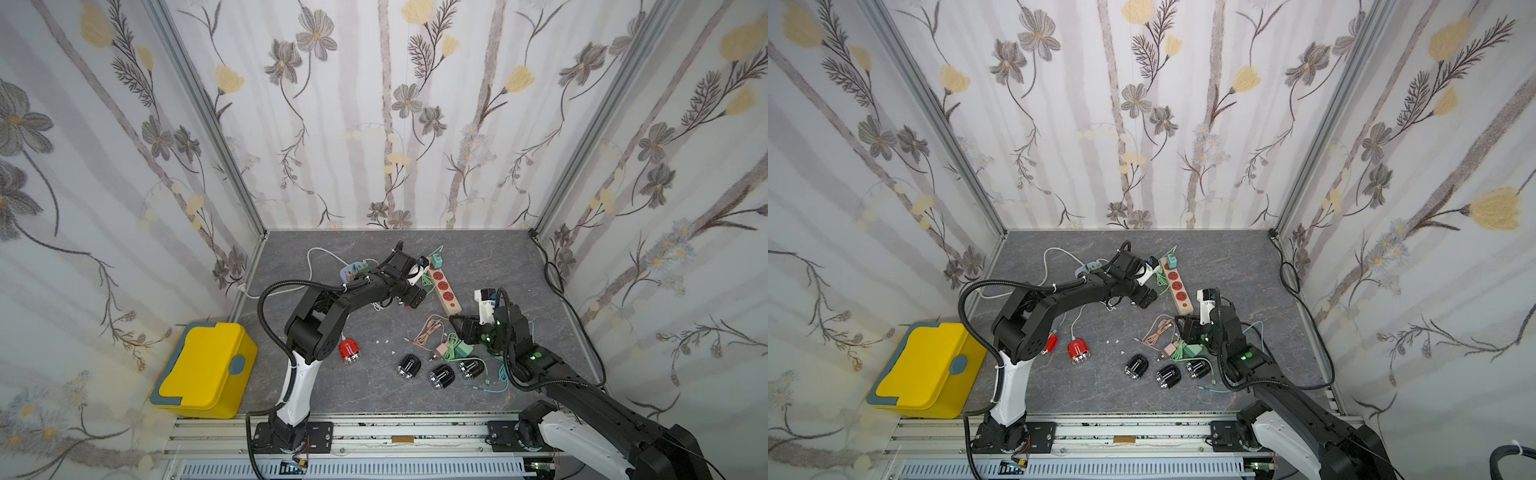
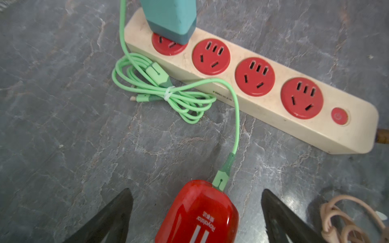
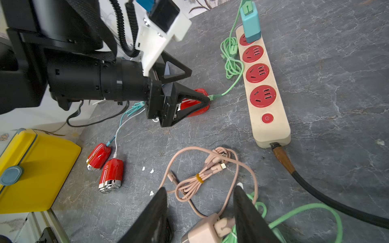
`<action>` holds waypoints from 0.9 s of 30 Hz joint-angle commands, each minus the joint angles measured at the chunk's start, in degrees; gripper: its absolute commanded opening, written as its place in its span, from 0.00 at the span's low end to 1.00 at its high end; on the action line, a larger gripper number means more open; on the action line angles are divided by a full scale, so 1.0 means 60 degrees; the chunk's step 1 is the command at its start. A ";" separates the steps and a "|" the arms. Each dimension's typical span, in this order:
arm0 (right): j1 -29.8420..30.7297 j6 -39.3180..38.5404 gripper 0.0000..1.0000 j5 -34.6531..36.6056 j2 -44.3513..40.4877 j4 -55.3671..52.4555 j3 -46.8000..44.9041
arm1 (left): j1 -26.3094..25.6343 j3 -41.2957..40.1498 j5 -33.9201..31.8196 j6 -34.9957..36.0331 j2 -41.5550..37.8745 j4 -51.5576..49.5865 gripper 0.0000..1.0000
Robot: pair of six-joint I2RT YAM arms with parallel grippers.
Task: Unplug the electric shaver
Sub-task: Pick up the electric shaver from the center of the board.
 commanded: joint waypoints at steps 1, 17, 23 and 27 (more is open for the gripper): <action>-0.0007 0.0098 0.50 -0.0079 -0.0020 0.0392 -0.0006 | -0.0053 0.0354 -0.0519 0.0038 0.0258 -0.0640 0.90; -0.0028 0.0128 0.50 -0.0244 0.0290 0.0683 -0.0135 | -0.0228 -0.0093 -0.0415 0.0021 -0.0080 -0.1286 0.77; -0.0027 0.0142 0.50 -0.0233 0.0243 0.0627 -0.0196 | -0.0352 -0.0057 -0.0840 -0.0009 0.0032 -0.1343 0.72; -0.0043 0.0131 0.50 -0.0227 0.0208 0.0567 -0.0147 | -0.0414 0.0037 -0.1097 -0.0052 0.0167 -0.1462 0.70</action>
